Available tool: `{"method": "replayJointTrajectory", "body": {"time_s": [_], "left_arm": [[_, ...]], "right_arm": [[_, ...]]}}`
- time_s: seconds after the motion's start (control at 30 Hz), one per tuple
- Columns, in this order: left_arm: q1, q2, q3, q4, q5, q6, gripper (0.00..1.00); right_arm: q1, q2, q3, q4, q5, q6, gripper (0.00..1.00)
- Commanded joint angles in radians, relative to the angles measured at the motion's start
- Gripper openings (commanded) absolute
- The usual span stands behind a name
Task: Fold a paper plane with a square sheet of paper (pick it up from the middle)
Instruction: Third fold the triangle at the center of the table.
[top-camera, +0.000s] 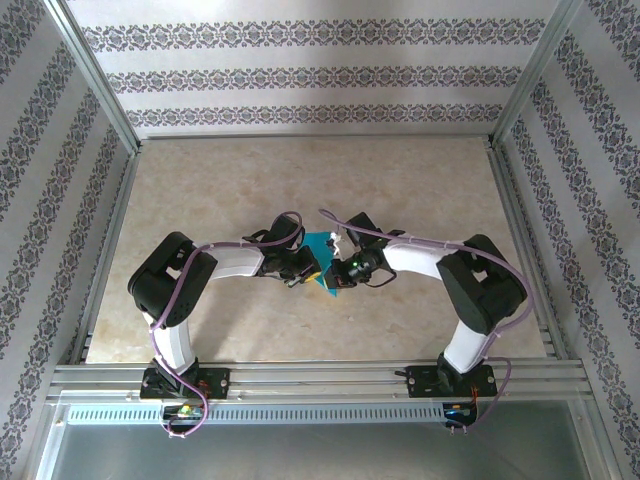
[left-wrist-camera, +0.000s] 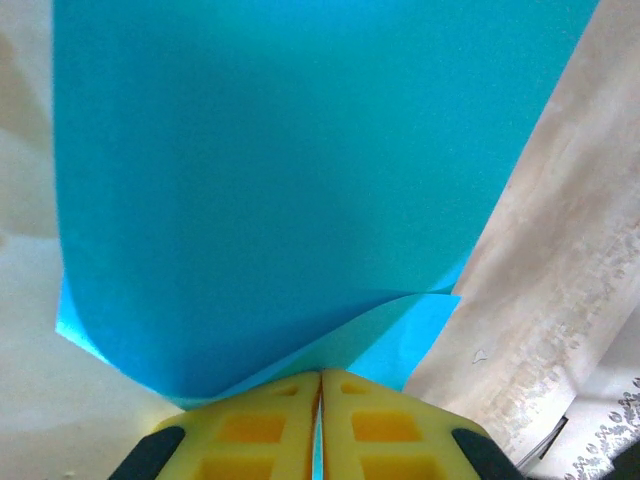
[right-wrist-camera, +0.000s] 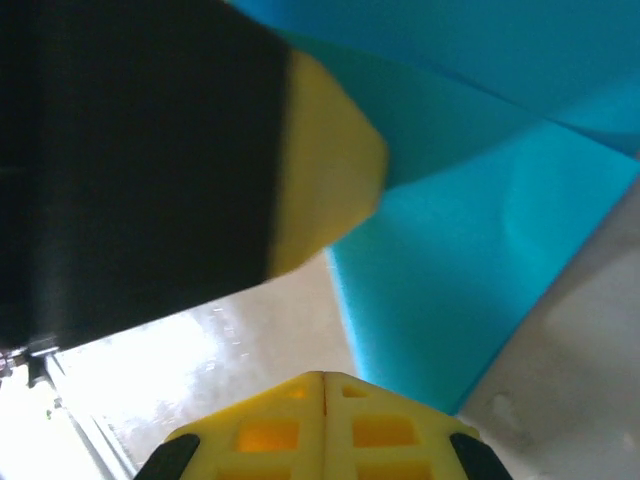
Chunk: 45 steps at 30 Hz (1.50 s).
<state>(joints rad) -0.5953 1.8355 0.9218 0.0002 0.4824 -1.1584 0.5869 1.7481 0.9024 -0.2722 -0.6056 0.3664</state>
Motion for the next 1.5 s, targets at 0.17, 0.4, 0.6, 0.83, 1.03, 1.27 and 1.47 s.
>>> {"method": "replayJointTrajectory", "body": {"time_s": [0.17, 0.4, 0.6, 0.83, 1.03, 1.27, 1.47], "left_arm": [[0.006, -0.024, 0.020, -0.070, -0.041, 0.122, 0.15], [-0.008, -0.089, -0.050, 0.082, -0.030, 0.184, 0.18], [-0.014, -0.040, -0.079, 0.199, 0.008, 0.195, 0.18], [0.002, -0.028, -0.061, 0.037, -0.114, 0.288, 0.17], [0.062, -0.012, -0.034, -0.091, -0.180, 0.399, 0.17], [0.184, -0.015, -0.033, -0.134, -0.174, 0.506, 0.16], [0.219, -0.103, 0.036, -0.226, -0.147, 0.557, 0.17]], "right_arm": [[0.004, 0.076, -0.006, -0.018, 0.071, -0.011, 0.05], [-0.001, 0.085, -0.014, -0.030, 0.083, 0.005, 0.05], [-0.006, 0.094, -0.016, -0.039, 0.078, 0.003, 0.05], [-0.015, 0.101, -0.029, -0.054, 0.085, 0.009, 0.05], [-0.025, 0.099, -0.051, -0.080, 0.101, 0.000, 0.05], [-0.032, 0.096, -0.060, -0.077, 0.117, 0.005, 0.05], [-0.032, 0.091, -0.056, -0.069, 0.121, 0.013, 0.05]]}}
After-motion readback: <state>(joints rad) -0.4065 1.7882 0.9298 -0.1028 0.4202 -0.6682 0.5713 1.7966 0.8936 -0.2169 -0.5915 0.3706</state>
